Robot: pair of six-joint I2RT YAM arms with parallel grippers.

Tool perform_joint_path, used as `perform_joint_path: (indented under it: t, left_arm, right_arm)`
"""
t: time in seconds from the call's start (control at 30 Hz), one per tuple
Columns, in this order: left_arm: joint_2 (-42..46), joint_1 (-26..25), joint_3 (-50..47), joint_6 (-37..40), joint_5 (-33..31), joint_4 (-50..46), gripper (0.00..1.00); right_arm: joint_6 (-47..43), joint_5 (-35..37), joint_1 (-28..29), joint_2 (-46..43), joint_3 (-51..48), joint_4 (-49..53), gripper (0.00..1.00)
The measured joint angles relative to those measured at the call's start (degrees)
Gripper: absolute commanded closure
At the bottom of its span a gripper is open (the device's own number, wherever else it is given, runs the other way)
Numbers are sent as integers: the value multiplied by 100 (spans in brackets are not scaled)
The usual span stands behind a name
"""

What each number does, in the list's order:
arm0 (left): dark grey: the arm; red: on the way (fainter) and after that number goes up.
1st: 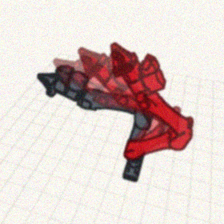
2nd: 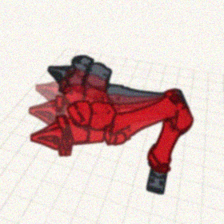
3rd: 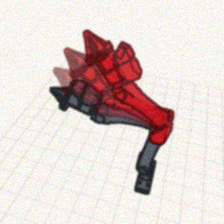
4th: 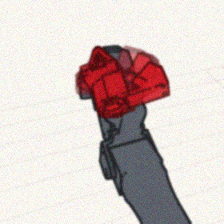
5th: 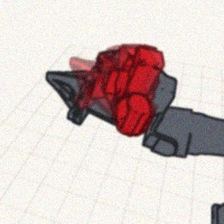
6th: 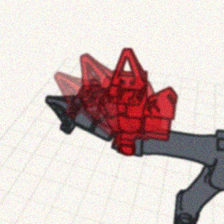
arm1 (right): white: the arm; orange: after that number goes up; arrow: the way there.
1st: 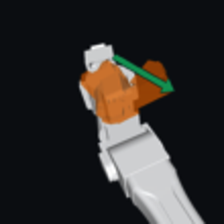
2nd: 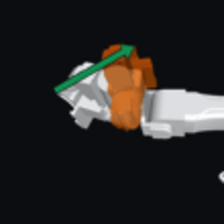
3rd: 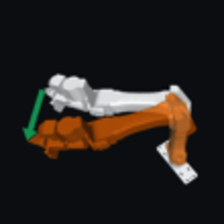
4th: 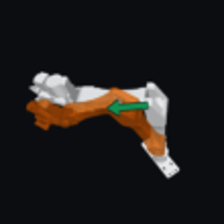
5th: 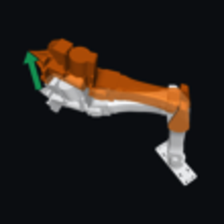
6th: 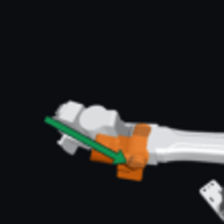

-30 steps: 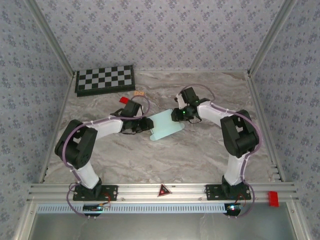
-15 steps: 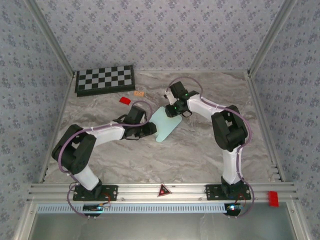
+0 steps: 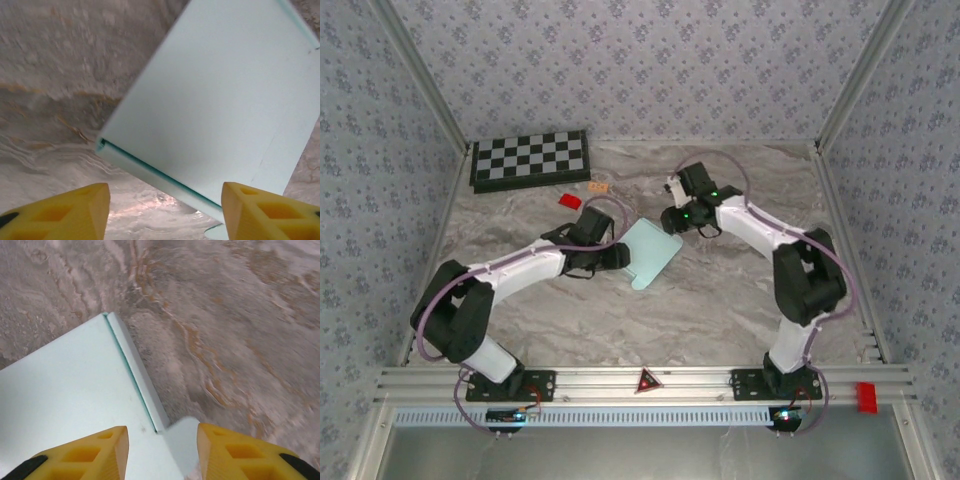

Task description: Fold the paper box

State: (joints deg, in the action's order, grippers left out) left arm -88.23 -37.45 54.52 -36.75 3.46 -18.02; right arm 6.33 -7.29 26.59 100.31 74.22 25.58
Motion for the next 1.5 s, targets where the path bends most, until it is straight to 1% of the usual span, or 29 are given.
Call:
perform_joint_path:
  t: [0.07,0.17,0.27,0.5,0.63,0.73,0.87,1.0,1.1,1.23,1.3,1.5]
  left_arm:
    - [17,79,146,245,-74,-87,36]
    - [0,260,289,625,-74,-149,32]
    - [-136,457,466,1056,94,-122,30]
    - [-807,841,785,1733,1086,208,29]
    - [-1211,973,905,1878,1687,380,30]
    - [-1421,975,951,1917,2024,457,31]
    - [-1563,970,951,1910,2293,492,36]
    - [-1574,970,949,1810,2426,540,41]
    - [-1572,970,868,1639,2465,721,42]
    - [-1532,953,490,1349,2485,1005,42]
    - [-1449,901,278,1169,2483,1091,44]
    - [-1161,629,-190,490,2435,1635,45]
  right_arm:
    - [199,2,-122,-407,-472,-221,58]
    - [472,4,-243,-855,-1134,-413,58]
    - [754,7,-291,-1213,-1742,-564,58]
    - [1349,-103,-391,-1939,-2765,-918,58]
    - [1600,-229,-396,-2142,-3141,-1161,58]
    - [1738,-295,-396,-2162,-3279,-1276,58]
    - [1858,-363,-396,-2162,-3348,-1421,58]
    - [1921,-415,-396,-2155,-3348,-1556,58]
    - [1985,-476,-396,-2116,-3348,-1655,58]
    - [2050,-603,-396,-2000,-3357,-1818,58]
    - [2118,-673,-396,-1950,-3379,-1921,58]
    - [2339,-931,-396,-1827,-3506,-2308,54]
